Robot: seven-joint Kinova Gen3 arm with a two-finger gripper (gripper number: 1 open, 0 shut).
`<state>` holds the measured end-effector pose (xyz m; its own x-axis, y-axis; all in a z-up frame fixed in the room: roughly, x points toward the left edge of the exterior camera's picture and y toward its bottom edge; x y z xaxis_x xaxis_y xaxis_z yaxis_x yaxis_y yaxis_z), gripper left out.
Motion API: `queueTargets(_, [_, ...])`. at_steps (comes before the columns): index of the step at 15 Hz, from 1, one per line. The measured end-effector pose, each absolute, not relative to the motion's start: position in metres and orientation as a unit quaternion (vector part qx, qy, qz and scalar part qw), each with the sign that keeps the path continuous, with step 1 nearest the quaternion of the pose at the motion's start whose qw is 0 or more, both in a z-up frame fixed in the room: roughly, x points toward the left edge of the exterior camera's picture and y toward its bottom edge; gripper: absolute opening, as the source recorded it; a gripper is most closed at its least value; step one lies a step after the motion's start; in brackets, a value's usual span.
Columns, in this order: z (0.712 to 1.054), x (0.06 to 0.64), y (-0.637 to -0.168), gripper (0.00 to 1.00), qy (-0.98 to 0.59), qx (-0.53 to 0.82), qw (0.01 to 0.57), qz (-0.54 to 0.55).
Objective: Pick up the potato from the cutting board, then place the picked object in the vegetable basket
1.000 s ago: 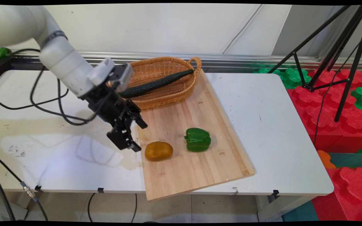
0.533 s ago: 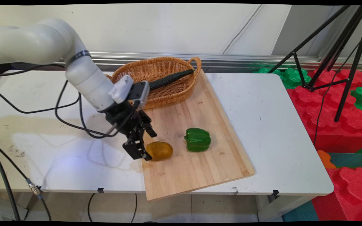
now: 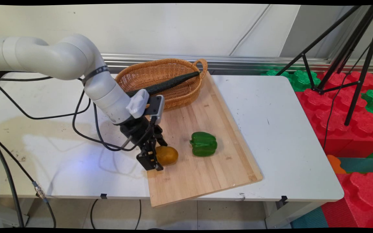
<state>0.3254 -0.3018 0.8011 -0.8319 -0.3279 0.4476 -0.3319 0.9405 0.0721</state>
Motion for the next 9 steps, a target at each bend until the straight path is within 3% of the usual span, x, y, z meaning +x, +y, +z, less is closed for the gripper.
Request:
queueTargets(7, [0.790,0.317,-0.305,1.00,-0.959,0.173,0.225,0.016])
queueTargets(8, [0.789,0.316,-0.305,0.00,-0.959,0.173,0.224,0.017])
queueTargets(9, [0.789,0.315,-0.306,0.00,-0.959,0.173,0.224,0.019])
